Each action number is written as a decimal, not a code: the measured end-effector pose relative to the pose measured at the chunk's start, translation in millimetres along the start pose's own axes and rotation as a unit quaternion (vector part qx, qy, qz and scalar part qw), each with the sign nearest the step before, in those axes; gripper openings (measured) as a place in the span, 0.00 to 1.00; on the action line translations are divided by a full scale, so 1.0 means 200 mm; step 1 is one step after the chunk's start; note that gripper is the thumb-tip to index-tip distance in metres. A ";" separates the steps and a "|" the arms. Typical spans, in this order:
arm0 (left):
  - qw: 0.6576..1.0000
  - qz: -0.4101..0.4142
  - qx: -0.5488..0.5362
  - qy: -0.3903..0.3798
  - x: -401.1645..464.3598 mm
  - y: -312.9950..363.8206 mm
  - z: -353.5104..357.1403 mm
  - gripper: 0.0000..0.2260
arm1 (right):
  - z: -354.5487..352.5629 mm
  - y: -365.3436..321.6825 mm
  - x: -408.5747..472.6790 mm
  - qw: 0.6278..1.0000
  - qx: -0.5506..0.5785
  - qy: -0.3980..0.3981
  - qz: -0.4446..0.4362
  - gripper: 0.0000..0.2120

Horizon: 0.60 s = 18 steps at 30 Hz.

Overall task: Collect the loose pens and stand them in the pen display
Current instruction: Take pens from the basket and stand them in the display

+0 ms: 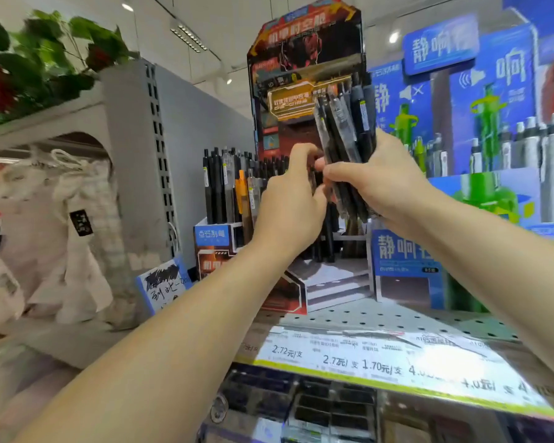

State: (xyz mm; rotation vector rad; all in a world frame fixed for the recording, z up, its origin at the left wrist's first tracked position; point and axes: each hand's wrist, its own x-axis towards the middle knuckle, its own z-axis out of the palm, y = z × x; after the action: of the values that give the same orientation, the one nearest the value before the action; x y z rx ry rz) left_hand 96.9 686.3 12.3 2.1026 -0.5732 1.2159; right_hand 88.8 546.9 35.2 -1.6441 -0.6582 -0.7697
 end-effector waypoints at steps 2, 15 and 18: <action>1.000 0.000 -0.005 -0.004 0.01 -0.02 0.02 0.16 | -0.01 0.03 0.00 1.000 -0.009 0.020 -0.003 0.16; 0.998 0.041 0.043 -0.013 -0.02 -0.03 0.06 0.14 | -0.03 0.05 0.00 0.996 0.006 0.081 0.028 0.18; 0.994 0.029 0.070 -0.082 0.00 -0.02 0.07 0.20 | -0.03 0.03 0.00 0.996 -0.002 0.085 0.037 0.17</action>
State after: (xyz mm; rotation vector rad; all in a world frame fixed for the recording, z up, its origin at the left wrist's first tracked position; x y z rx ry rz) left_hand 107.6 680.4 5.7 2.3342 -0.6431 1.1514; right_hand 93.5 539.7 32.1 -1.5783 -0.4735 -0.8459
